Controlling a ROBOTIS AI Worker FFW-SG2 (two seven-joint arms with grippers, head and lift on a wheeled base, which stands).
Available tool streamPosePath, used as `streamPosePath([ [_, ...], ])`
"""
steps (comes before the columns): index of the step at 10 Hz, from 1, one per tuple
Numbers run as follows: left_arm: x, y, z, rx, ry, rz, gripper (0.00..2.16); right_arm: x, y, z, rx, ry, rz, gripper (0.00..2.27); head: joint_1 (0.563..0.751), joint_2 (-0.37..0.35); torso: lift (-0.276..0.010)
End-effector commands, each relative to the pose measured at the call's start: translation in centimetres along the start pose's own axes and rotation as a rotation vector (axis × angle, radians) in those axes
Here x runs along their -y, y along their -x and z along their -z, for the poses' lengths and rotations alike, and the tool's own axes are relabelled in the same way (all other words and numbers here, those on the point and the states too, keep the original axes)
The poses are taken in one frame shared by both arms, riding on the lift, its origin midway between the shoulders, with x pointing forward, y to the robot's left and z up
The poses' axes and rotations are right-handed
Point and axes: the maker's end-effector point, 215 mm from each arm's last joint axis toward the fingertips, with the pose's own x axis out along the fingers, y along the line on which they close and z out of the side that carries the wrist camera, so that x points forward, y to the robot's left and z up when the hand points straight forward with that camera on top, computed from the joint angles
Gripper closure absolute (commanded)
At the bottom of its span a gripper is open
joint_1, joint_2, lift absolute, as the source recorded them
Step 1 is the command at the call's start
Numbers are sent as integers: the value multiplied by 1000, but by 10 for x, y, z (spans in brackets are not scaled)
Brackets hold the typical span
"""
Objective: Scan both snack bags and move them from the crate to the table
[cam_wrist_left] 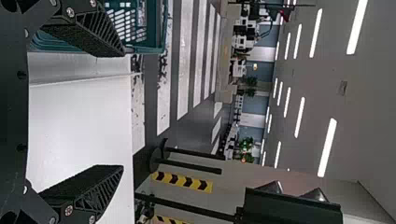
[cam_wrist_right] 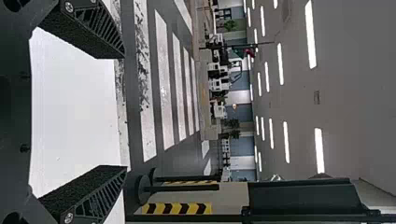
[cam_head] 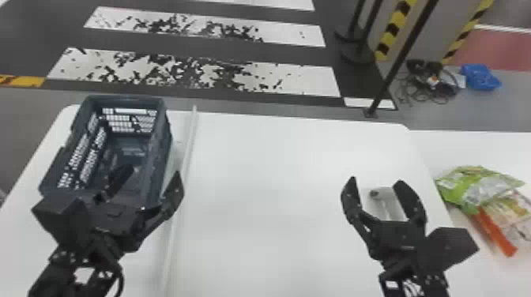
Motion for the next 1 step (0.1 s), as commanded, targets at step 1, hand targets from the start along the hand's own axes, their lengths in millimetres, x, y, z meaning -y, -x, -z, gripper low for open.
streamPosePath([
  [1, 0, 0, 0, 1, 0, 0, 151, 0, 0, 0, 1, -1, 1, 87, 695, -117, -37],
])
